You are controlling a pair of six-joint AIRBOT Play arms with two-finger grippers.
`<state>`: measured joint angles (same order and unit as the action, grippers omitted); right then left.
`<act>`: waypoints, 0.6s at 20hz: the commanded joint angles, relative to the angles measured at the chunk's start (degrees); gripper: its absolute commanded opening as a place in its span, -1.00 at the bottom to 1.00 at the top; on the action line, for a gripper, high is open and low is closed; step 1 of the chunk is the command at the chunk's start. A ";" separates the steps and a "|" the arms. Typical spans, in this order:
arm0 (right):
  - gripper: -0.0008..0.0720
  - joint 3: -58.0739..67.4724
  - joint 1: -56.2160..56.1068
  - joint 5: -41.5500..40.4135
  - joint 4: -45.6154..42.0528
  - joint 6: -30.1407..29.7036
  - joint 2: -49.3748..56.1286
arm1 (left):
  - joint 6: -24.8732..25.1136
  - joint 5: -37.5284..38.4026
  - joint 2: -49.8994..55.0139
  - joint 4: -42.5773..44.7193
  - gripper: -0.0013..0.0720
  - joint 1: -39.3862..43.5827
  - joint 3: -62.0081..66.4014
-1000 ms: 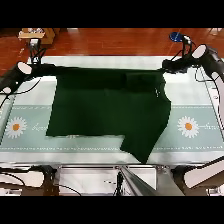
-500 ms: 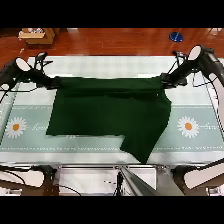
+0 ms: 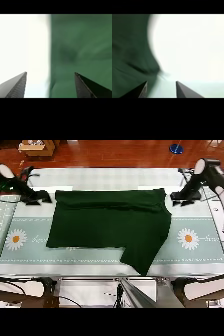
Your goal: Fold the shirts.
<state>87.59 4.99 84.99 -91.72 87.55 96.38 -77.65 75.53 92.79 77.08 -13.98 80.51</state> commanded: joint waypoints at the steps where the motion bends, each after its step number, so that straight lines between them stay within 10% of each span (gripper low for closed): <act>1: 0.26 -8.72 6.80 4.46 6.93 -2.60 -5.20 | 2.10 9.57 -4.98 -4.39 0.90 -7.37 -10.47; 12: 0.50 -36.20 15.30 -9.05 37.33 -17.38 -18.45 | 9.99 8.50 -15.34 -13.46 0.90 -20.31 -40.00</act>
<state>54.61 19.42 76.95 -60.29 73.49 78.98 -68.99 83.57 77.97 64.58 -32.62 44.25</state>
